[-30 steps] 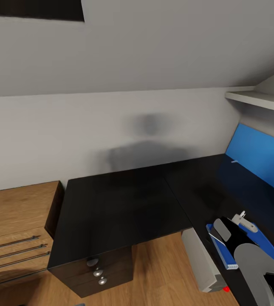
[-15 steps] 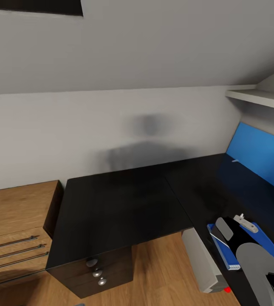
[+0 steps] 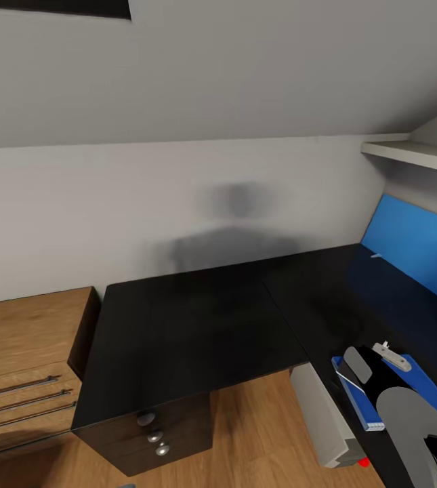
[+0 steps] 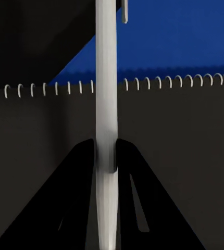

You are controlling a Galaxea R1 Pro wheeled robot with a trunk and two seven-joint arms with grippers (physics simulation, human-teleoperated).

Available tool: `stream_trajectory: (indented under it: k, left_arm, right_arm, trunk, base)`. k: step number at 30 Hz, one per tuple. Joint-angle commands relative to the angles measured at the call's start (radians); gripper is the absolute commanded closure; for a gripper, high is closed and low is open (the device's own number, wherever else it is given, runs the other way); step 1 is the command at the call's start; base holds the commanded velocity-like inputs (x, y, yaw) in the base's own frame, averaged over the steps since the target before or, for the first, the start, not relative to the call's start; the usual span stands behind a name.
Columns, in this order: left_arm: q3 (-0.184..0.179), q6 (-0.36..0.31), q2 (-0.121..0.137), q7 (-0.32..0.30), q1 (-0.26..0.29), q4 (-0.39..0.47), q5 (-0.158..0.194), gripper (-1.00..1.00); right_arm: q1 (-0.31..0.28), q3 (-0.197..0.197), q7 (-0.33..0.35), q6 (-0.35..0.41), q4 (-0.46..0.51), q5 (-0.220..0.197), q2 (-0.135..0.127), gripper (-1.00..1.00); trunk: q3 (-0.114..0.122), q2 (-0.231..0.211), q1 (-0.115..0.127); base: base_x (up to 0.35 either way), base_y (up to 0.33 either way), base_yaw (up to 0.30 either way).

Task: In the bedroom, organize the workspace by keeping the computer under the desk, ensuring the monitor is on the desk, placing the keyboard on the desk next to the monitor, placing the mouse on the desk next to the keyboard, moving the folder from the swivel chair onto the desk next to the mouse, stacking the notebook on top of the folder with the pen on top of the notebook, and positioning the swivel chair next to the desk.

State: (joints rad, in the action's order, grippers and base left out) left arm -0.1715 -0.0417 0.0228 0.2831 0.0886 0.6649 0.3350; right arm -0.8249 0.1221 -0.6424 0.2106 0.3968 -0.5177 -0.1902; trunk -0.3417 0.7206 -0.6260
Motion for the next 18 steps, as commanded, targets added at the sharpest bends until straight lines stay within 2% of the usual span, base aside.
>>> stream_trajectory:
  k: [1, 18]
  left_arm:
    - [-0.008, -0.004, 0.002, 0.010, 0.000, 0.002, 0.007, -1.00]
    - [-0.004, -0.007, 0.007, 0.005, 0.000, -0.001, 0.013, -1.00]
  right_arm:
    - [0.000, 0.001, -0.003, 0.006, 0.002, -0.004, 0.000, 1.00]
    - [0.000, 0.001, -0.003, 0.006, 0.002, -0.004, 0.000, 1.00]
  trunk:
    - [-0.001, 0.001, 0.000]
    - [-0.001, 0.001, 0.000]
  base:
    - [0.000, 0.000, 0.000]
    - [-0.004, 0.000, 0.000]
